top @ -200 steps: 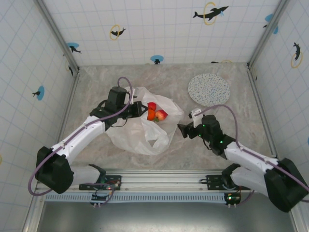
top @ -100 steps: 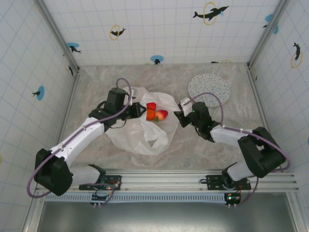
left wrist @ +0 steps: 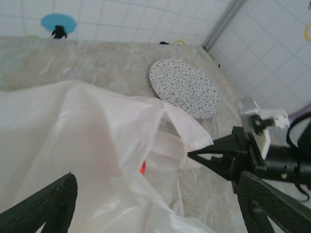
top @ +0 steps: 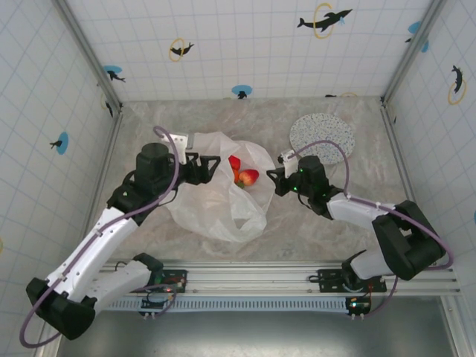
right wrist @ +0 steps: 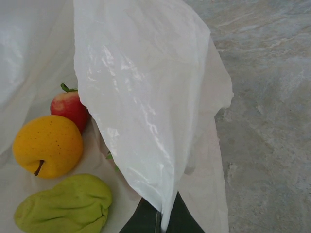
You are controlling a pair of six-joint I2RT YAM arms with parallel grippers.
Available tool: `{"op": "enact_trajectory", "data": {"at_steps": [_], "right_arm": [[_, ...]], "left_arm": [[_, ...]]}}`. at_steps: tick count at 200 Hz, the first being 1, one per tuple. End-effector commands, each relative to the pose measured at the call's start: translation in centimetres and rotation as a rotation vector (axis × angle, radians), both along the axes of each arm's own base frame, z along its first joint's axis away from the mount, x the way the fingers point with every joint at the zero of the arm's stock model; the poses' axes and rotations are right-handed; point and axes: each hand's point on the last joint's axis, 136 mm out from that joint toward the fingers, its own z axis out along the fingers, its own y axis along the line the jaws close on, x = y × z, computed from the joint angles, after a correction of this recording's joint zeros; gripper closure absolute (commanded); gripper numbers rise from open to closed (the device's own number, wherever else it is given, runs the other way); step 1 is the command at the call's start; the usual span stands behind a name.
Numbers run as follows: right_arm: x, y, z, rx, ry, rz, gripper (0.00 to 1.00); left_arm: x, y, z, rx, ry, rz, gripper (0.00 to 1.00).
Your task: Place the fruits into the plastic bag
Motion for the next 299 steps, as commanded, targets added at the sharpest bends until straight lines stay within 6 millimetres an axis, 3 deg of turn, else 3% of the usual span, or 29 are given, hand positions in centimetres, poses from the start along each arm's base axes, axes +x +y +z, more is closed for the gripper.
{"op": "enact_trajectory", "data": {"at_steps": [1, 46, 71, 120, 189, 244, 299], "right_arm": [[0.5, 0.3, 1.4, 0.06, 0.016, 0.002, 1.0], [0.8, 0.6, 0.8, 0.046, 0.04, 0.01, 1.0], [1.0, 0.4, 0.8, 0.044, 0.042, 0.005, 1.0], [1.3, 0.0, 0.7, 0.043, 0.049, -0.007, 1.0], [1.1, -0.1, 0.0, 0.047, 0.074, -0.003, 1.0], [1.1, 0.0, -0.2, 0.056, 0.086, 0.003, 1.0], [1.2, -0.1, -0.3, 0.052, 0.088, -0.001, 1.0]], "left_arm": [[-2.9, -3.6, 0.9, 0.142, -0.119, -0.211, 0.16], [-9.4, -9.4, -3.4, 0.391, -0.146, -0.587, 0.15], [-11.1, -11.0, -6.7, 0.514, -0.127, -0.724, 0.13], [-11.5, -12.4, -12.5, 0.712, -0.154, -0.888, 0.12], [-10.0, -13.2, -18.9, 0.988, -0.185, -1.0, 0.14], [-9.0, -14.2, -21.1, 1.087, -0.239, -1.036, 0.23], [-10.6, -16.2, -17.4, 0.896, -0.358, -1.082, 0.23]]}}
